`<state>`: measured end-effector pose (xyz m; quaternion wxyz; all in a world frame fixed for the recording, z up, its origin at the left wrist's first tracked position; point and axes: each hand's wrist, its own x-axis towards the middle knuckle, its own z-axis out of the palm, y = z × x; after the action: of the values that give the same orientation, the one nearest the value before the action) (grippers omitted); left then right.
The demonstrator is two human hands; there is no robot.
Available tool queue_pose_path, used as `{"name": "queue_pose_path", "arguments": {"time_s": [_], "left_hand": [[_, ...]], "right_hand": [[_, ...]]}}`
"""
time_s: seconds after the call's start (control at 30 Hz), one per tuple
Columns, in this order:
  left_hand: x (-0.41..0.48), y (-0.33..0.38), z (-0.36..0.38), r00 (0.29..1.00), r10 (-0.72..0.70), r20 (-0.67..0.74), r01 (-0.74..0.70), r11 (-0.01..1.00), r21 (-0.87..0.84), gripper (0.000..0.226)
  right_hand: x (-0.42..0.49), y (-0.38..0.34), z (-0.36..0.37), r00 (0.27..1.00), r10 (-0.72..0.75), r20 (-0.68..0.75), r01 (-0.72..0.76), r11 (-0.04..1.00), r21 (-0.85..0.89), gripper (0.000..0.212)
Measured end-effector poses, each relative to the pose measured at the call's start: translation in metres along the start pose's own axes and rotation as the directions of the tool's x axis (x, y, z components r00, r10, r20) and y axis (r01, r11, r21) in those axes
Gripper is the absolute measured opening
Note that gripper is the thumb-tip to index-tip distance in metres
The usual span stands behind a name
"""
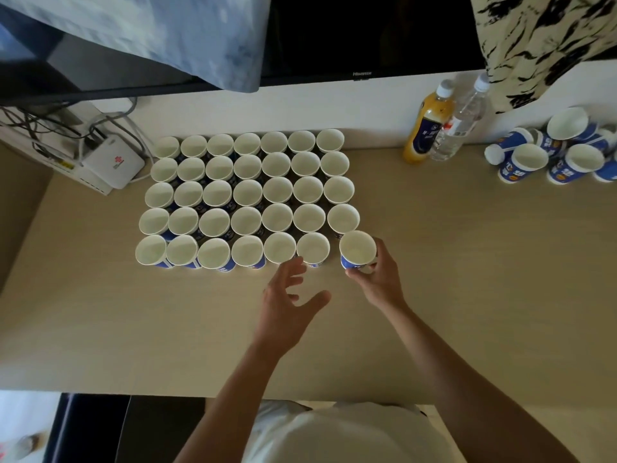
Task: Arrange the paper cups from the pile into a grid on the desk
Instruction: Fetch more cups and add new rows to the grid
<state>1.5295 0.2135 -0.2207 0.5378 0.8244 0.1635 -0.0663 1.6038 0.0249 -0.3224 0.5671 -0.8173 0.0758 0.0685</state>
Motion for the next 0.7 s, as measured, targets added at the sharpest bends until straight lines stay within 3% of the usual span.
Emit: {"name": "queue_pose_path", "arguments": {"time_s": [0.17, 0.7], "left_hand": [[-0.006, -0.007, -0.002, 0.999, -0.035, -0.042, 0.034, 0.999, -0.028, 0.063], [-0.008, -0.005, -0.006, 0.996, -0.05, -0.071, 0.05, 0.999, -0.004, 0.056]], "right_hand": [[0.019, 0.025, 0.016, 1.0, 0.013, 0.001, -0.013, 0.998, -0.056, 0.062], [0.027, 0.032, 0.03, 0.999, 0.014, 0.051, -0.014, 1.0, 0.001, 0.061]]}}
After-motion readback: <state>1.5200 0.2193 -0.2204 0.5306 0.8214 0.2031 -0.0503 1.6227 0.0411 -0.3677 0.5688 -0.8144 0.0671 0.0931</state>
